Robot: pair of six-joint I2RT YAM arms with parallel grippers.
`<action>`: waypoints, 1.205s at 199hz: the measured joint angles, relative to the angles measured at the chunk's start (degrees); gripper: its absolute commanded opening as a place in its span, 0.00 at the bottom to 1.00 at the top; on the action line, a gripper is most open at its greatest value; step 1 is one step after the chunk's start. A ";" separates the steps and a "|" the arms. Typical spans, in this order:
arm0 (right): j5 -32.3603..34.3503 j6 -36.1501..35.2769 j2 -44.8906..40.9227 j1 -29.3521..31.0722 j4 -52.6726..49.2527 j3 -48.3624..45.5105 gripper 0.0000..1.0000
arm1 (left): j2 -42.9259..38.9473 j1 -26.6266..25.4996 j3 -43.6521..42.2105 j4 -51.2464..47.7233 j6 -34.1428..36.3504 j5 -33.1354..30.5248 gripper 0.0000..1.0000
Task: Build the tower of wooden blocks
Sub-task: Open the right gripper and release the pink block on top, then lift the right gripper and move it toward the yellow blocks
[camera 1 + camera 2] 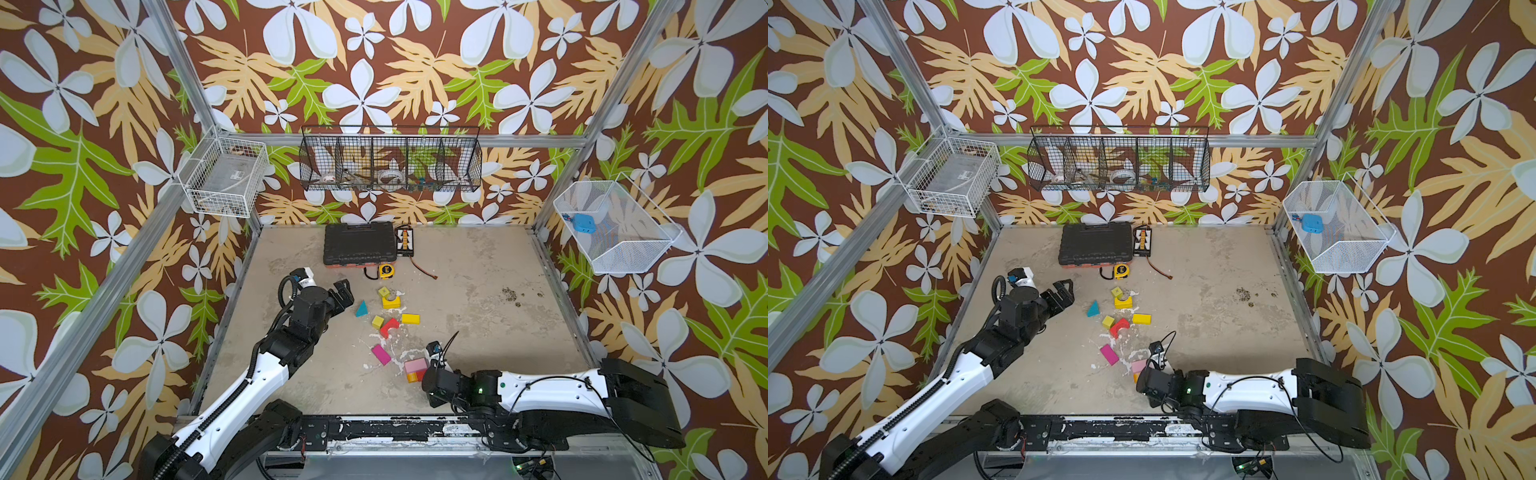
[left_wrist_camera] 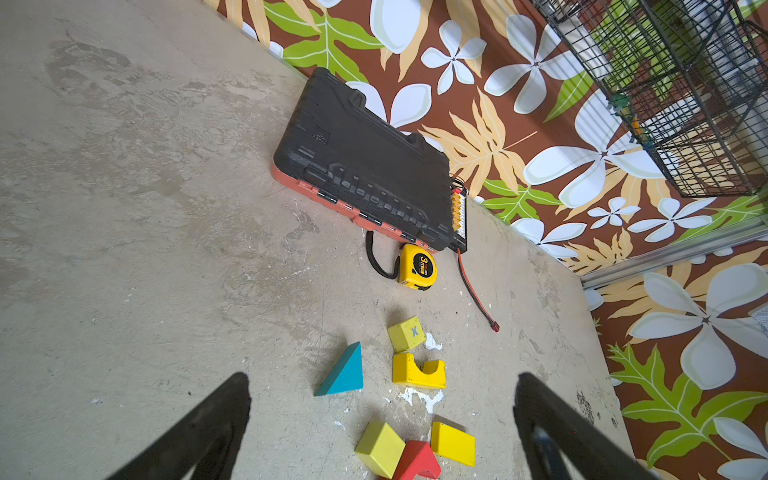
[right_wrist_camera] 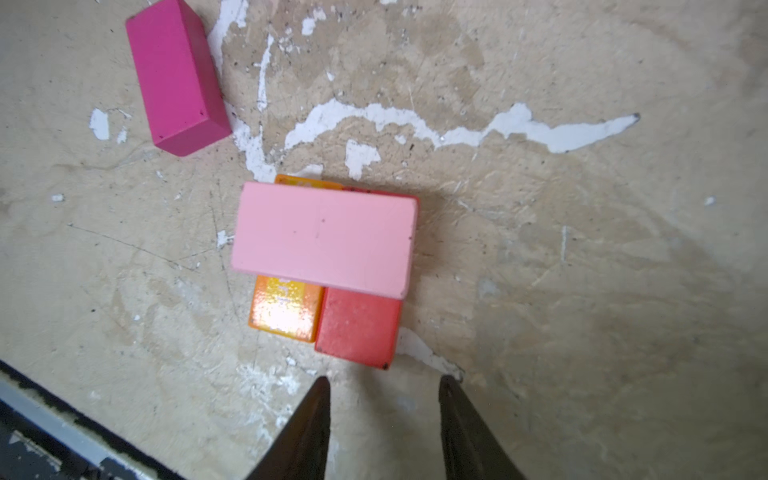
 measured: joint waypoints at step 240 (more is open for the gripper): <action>-1.88 -14.32 33.53 -25.51 -12.46 42.51 0.87 | 3.04 0.00 0.02 0.98 -0.04 0.42 1.00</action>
